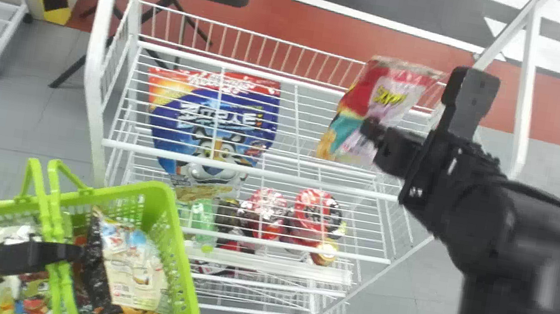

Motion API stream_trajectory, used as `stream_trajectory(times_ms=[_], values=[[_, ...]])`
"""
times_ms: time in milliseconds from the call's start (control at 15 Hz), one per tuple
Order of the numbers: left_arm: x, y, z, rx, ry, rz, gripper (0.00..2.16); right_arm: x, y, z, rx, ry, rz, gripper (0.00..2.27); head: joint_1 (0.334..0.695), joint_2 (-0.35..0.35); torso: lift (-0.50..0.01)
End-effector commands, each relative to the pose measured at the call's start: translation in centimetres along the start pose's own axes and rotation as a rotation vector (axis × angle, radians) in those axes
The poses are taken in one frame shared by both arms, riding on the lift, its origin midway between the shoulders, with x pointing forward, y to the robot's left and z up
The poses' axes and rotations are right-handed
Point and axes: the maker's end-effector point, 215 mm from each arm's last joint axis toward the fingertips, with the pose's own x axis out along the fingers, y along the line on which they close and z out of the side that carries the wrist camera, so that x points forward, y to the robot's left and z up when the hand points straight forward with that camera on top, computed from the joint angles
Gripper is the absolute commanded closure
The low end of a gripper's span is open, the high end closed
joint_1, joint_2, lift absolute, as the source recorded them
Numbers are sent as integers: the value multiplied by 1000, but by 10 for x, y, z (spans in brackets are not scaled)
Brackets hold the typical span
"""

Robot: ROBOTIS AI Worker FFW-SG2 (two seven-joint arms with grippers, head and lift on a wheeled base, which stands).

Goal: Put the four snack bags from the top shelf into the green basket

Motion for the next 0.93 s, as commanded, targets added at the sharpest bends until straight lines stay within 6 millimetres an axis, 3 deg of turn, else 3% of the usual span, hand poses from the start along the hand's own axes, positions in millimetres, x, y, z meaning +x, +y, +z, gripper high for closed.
stream_trajectory(times_ms=[0, 133, 400, 533, 667, 867], values=[[2, -2, 1, 1, 1, -13, 2148, -33, 86, -71, -38, 177, 190, 2256, 695, -119, 0], [2, -1, 2, -1, -3, -14, 2148, -48, 140, -110, -81, 273, 307, 2256, 695, -36, 0], [3, -1, 4, -1, -7, -17, 2148, -64, 231, -126, -143, 304, 489, 2256, 695, 152, 0], [2, -1, 4, -2, -9, -18, 2148, -64, 250, -141, -166, 343, 526, 2256, 695, 213, 0], [2, -1, 6, 0, -10, -18, 2148, -62, 265, -168, -165, 417, 568, 2256, 695, 279, 0], [2, -2, 9, 4, -12, -18, 2148, -53, 272, -206, -171, 521, 578, 2260, 695, 321, 0]])
